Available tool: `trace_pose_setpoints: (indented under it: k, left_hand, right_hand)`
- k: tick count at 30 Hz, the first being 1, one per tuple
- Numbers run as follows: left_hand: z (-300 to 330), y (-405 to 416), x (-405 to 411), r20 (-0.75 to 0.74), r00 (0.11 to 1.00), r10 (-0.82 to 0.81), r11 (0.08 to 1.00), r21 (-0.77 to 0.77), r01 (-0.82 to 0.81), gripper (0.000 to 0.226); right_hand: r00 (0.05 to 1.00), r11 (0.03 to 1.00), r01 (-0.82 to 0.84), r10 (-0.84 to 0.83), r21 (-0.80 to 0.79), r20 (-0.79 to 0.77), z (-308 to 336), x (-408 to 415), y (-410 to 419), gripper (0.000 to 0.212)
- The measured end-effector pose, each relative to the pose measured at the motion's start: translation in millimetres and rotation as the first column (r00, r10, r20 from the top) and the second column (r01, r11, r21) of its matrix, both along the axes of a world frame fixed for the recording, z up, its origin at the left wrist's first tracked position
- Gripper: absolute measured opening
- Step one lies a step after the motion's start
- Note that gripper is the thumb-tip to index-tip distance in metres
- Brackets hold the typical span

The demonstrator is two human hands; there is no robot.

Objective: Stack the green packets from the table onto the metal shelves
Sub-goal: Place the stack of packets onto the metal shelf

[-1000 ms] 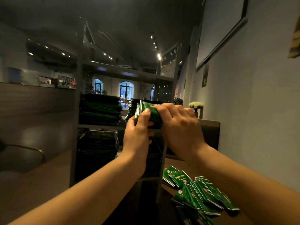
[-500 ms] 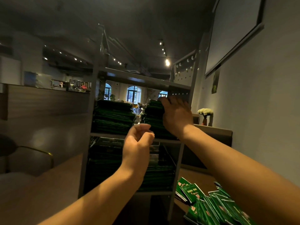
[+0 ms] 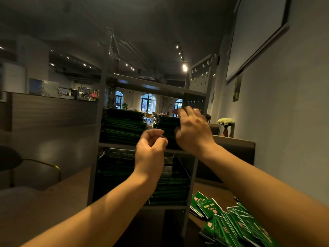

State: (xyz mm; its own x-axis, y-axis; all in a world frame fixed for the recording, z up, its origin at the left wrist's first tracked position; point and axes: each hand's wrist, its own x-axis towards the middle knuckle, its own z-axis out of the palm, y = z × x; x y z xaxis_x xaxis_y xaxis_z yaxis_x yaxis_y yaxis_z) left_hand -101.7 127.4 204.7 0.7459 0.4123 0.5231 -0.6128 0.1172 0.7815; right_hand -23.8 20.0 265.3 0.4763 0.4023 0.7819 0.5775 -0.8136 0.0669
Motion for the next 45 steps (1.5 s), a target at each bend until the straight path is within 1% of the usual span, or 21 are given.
trace_pose_setpoints:
  k: [1, 3, 6, 8, 10, 13, 15, 18, 20, 23, 27, 30, 32, 34, 36, 38, 41, 43, 45]
  left_hand:
    - [0.0, -2.6, 1.3, 0.006, 1.0, 0.009, 1.0, 0.015, -0.01, 0.029]
    - [-1.1, -6.4, 4.6, 0.026, 0.999, 0.046, 0.998, 0.051, -0.047, 0.026]
    - [-8.6, -18.2, 7.1, 0.074, 0.994, 0.082, 0.989, 0.116, -0.09, 0.023]
    - [-18.8, -30.8, 8.5, 0.107, 0.99, 0.092, 0.98, 0.167, -0.11, 0.021]
    - [-33.0, -43.8, 12.4, 0.129, 0.988, 0.089, 0.969, 0.219, -0.116, 0.02]
    - [-64.0, -69.4, 16.0, 0.119, 0.991, 0.059, 0.944, 0.315, -0.094, 0.016]
    - [-84.3, -89.2, 18.8, 0.094, 0.996, 0.009, 0.929, 0.367, -0.043, 0.013]
    - [-115.4, -120.3, 29.1, 0.007, 1.0, -0.026, 0.92, 0.391, 0.021, 0.016]
    - [-136.7, -134.4, 40.4, -0.04, 0.999, -0.02, 0.924, 0.382, 0.034, 0.016]
    - [-168.1, -147.3, 62.2, -0.063, 0.998, 0.014, 0.885, 0.465, 0.017, 0.019]
    - [-215.0, -163.6, 91.0, -0.171, 0.984, 0.055, 0.848, 0.527, 0.045, 0.014]
    - [-238.0, -168.0, 108.8, -0.209, 0.969, 0.133, 0.791, 0.611, 0.023, 0.017]
    - [-243.3, -167.3, 116.7, -0.174, 0.966, 0.19, 0.728, 0.686, -0.02, 0.018]
    - [-246.3, -165.0, 122.5, -0.148, 0.96, 0.239, 0.656, 0.753, -0.047, 0.013]
    - [-252.9, -162.2, 128.1, -0.196, 0.936, 0.292, 0.57, 0.821, -0.006, 0.016]
    - [-258.3, -159.6, 131.4, -0.261, 0.904, 0.339, 0.513, 0.856, 0.055, 0.026]
    - [-259.4, -160.7, 130.9, -0.35, 0.864, 0.362, 0.502, 0.854, 0.136, 0.041]
    - [-258.5, -162.8, 128.1, -0.382, 0.839, 0.387, 0.492, 0.855, 0.162, 0.047]
    - [-257.2, -164.0, 126.3, -0.395, 0.83, 0.393, 0.49, 0.854, 0.175, 0.05]
  right_hand:
    - [1.0, 1.0, -0.019, 0.019, 0.006, 0.024, -3.9, -4.8, -3.4, 0.048]
    - [0.996, 0.996, -0.087, 0.087, 0.032, 0.006, -12.4, -15.3, -10.4, 0.046]
    - [0.964, 0.969, -0.195, 0.218, 0.152, -0.15, -30.2, -33.0, -29.9, 0.034]
    - [0.936, 0.953, -0.213, 0.263, 0.217, -0.234, -47.0, -41.4, -47.9, 0.027]
    - [0.915, 0.947, -0.203, 0.274, 0.248, -0.296, -65.6, -45.6, -66.5, 0.022]
    - [0.88, 0.949, -0.149, 0.256, 0.279, -0.399, -97.7, -46.7, -99.0, 0.017]
    - [0.849, 0.95, -0.088, 0.228, 0.298, -0.476, -118.4, -43.6, -121.0, 0.015]
    - [0.819, 0.956, 0.007, 0.164, 0.295, -0.549, -151.7, -35.2, -153.4, 0.015]
    - [0.805, 0.95, 0.078, 0.118, 0.301, -0.581, -171.9, -28.1, -170.7, 0.019]
    - [0.756, 0.932, 0.167, 0.088, 0.32, -0.649, -199.9, -12.7, -190.0, 0.021]
    - [0.734, 0.908, 0.272, 0.017, 0.317, -0.679, -240.4, 8.3, -209.6, 0.019]
    - [0.743, 0.899, 0.335, -0.066, 0.284, -0.666, -260.8, 28.3, -216.0, 0.017]
    - [0.735, 0.902, 0.362, -0.119, 0.237, -0.667, -267.1, 39.5, -218.1, 0.014]
    - [0.699, 0.893, 0.416, -0.193, 0.173, -0.689, -271.7, 48.2, -219.8, 0.01]
    - [0.644, 0.884, 0.459, -0.264, 0.086, -0.718, -280.6, 54.3, -223.2, 0.021]
    - [0.581, 0.88, 0.475, -0.323, -0.012, -0.747, -285.8, 55.7, -226.6, 0.037]
    - [0.531, 0.879, 0.468, -0.366, -0.095, -0.765, -288.2, 56.0, -230.9, 0.049]
    - [0.518, 0.881, 0.454, -0.379, -0.129, -0.767, -289.7, 55.3, -231.5, 0.05]
    - [0.526, 0.882, 0.452, -0.382, -0.13, -0.76, -290.5, 53.2, -231.3, 0.049]
